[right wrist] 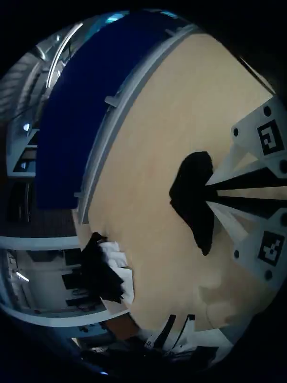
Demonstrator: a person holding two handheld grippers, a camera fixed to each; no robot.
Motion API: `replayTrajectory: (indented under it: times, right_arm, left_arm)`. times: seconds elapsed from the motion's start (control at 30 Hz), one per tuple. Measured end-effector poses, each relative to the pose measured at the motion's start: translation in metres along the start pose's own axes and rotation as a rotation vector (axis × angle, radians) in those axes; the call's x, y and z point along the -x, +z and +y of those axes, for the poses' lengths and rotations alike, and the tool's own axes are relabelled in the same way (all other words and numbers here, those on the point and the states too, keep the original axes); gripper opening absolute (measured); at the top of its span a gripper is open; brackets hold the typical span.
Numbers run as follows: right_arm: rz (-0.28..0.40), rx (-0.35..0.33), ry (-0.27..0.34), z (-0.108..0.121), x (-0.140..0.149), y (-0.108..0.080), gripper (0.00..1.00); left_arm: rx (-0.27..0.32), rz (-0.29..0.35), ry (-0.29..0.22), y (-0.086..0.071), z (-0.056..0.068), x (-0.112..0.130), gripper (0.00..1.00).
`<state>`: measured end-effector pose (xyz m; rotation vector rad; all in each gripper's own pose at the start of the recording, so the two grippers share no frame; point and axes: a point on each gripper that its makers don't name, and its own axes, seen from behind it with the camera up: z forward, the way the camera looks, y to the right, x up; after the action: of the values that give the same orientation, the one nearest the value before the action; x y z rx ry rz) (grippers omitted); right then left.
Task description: Fold towel
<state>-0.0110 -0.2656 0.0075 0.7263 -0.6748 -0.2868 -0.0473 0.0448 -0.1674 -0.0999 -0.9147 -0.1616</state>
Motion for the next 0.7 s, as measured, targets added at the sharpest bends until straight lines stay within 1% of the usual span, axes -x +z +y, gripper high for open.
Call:
replayTrajectory:
  times: [0.2,0.3,0.5,0.7]
  right_arm:
    - [0.051,0.022,-0.008,0.011,-0.033,-0.025,0.08]
    - [0.066,0.038,-0.008,0.018,-0.042,-0.037,0.08]
    - [0.078,0.074,-0.001,0.033,-0.047,-0.057,0.08]
    - [0.088,0.105,0.028,0.051,-0.045,-0.079,0.07]
  left_arm:
    - [0.01,0.015,0.012,-0.003,0.004,-0.008,0.88]
    - [0.018,0.021,0.016,-0.004,0.006,-0.012,0.88]
    - [0.032,0.03,0.029,-0.005,0.013,-0.017,0.88]
    - [0.047,0.029,0.048,-0.007,0.02,-0.019,0.88]
